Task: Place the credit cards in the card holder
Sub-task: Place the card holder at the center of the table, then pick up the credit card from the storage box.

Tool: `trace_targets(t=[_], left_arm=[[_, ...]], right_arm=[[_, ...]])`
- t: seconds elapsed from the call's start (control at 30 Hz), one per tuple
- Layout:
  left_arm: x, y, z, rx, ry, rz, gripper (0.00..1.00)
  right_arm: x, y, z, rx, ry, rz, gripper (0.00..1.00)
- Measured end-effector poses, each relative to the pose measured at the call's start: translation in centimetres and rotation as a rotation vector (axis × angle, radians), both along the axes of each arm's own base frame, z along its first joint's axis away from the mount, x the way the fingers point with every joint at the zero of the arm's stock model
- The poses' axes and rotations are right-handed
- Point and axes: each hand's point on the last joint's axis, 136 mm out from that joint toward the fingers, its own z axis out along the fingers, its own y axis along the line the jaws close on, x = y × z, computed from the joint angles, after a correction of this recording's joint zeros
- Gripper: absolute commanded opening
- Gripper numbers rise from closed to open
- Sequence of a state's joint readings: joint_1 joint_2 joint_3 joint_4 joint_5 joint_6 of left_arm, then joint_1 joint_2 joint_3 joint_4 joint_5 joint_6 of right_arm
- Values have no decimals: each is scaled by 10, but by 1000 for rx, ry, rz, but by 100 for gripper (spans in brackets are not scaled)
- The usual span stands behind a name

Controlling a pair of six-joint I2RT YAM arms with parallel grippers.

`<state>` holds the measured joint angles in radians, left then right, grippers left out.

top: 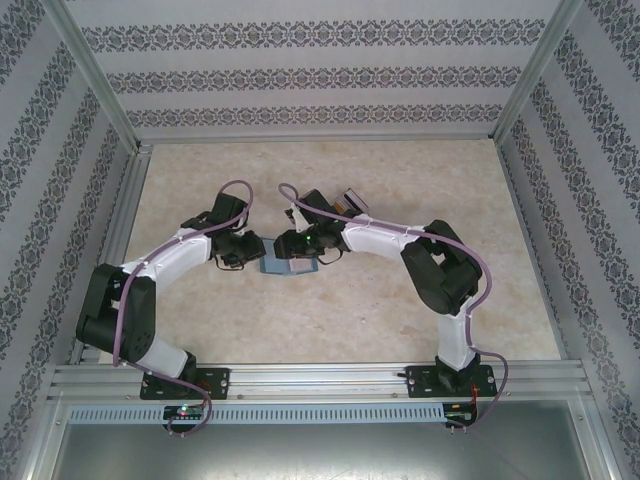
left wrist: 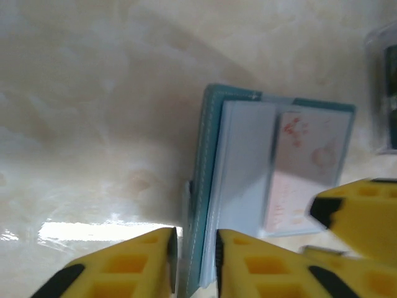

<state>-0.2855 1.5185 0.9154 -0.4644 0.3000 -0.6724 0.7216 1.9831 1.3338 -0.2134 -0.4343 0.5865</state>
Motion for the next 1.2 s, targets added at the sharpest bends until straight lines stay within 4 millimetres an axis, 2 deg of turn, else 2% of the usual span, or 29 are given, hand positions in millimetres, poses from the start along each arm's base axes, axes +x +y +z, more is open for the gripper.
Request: trace_targets(t=[0.13, 0.27, 0.47, 0.6, 0.73, 0.9, 1.03, 1.2], left_arm=[[-7, 5, -11, 28, 31, -1, 36], [-5, 8, -8, 54, 28, -3, 39], [22, 5, 29, 62, -58, -13, 42], [40, -2, 55, 37, -126, -16, 45], [48, -14, 68, -25, -151, -31, 46], [63, -30, 72, -95, -164, -39, 46], [77, -49, 69, -137, -159, -57, 46], [88, -86, 55, -186, -131, -111, 47]], right_arm=[[8, -20, -2, -12, 8, -39, 50], [20, -46, 12, -12, -16, -90, 51], [48, -89, 52, 8, -103, -180, 51], [69, -127, 67, 1, -146, -256, 52], [86, -165, 66, -33, -153, -328, 52], [98, -201, 61, -86, -147, -388, 52], [112, -216, 64, -118, -163, -410, 53], [132, -215, 60, -135, -155, -396, 53]])
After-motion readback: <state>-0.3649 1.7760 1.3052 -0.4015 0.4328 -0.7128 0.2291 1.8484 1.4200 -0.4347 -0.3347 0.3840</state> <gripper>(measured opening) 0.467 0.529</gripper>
